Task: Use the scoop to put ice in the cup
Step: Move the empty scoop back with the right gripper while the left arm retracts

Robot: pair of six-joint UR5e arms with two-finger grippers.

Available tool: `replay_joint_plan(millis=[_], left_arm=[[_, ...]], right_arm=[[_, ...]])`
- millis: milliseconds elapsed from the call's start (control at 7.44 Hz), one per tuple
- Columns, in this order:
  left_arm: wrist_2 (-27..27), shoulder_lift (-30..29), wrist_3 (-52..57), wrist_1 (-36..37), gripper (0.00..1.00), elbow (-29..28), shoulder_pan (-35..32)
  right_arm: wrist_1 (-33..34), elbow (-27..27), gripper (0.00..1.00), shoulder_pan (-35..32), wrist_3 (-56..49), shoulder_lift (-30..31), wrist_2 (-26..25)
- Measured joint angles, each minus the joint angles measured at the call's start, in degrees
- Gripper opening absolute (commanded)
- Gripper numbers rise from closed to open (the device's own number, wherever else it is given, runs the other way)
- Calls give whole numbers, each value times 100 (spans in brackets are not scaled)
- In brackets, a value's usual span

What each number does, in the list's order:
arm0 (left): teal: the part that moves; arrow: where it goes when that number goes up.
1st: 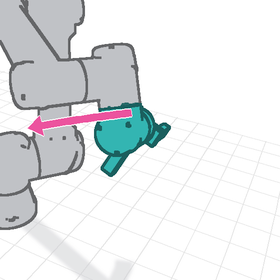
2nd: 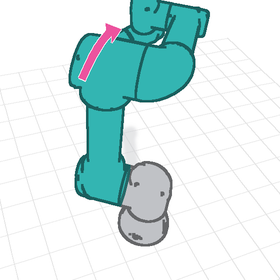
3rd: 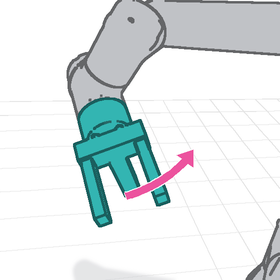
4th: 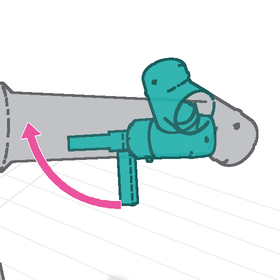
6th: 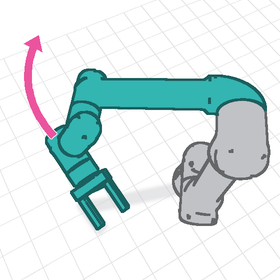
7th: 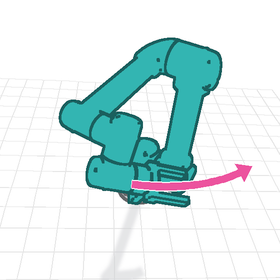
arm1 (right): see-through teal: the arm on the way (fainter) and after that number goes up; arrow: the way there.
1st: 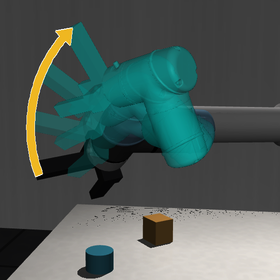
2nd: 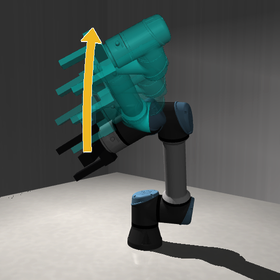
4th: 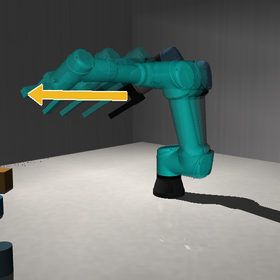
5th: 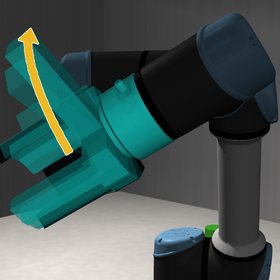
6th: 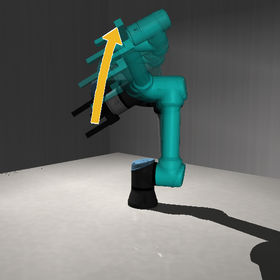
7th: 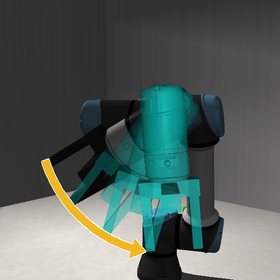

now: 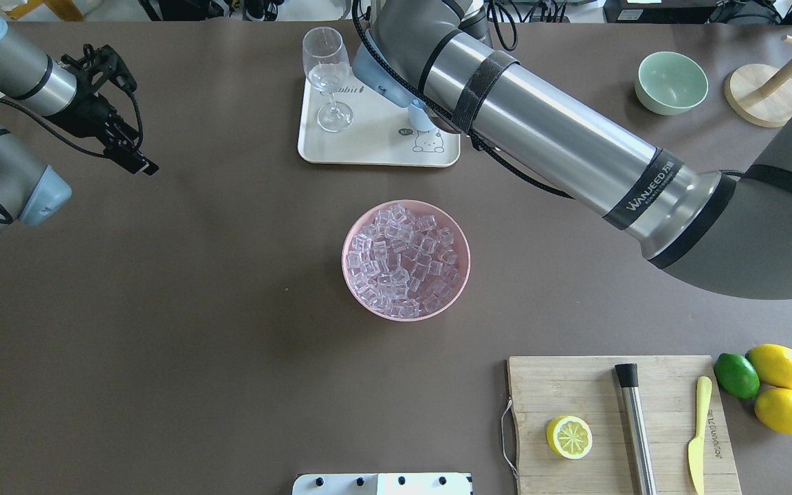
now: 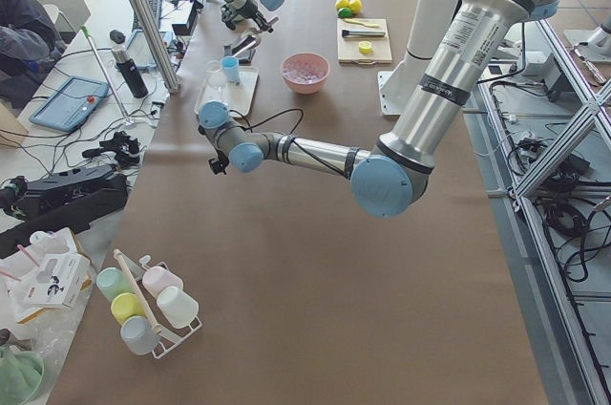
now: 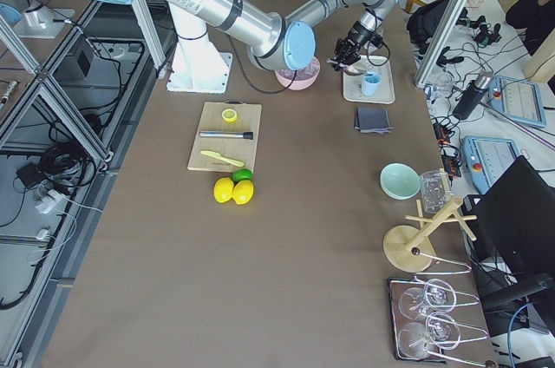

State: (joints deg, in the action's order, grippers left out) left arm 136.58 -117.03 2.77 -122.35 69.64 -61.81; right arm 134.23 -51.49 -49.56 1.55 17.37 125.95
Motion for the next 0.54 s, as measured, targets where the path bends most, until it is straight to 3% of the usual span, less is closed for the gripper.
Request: replay_joint_plan(millis=[269,538], left_arm=[[0,13,-8,940,98,9,-508],[0,107,2,2031,98,1,-1149]], right_arm=[[190,-947,0,-155,61,550,13],[553,-2414,0,-466,144,1420,51]])
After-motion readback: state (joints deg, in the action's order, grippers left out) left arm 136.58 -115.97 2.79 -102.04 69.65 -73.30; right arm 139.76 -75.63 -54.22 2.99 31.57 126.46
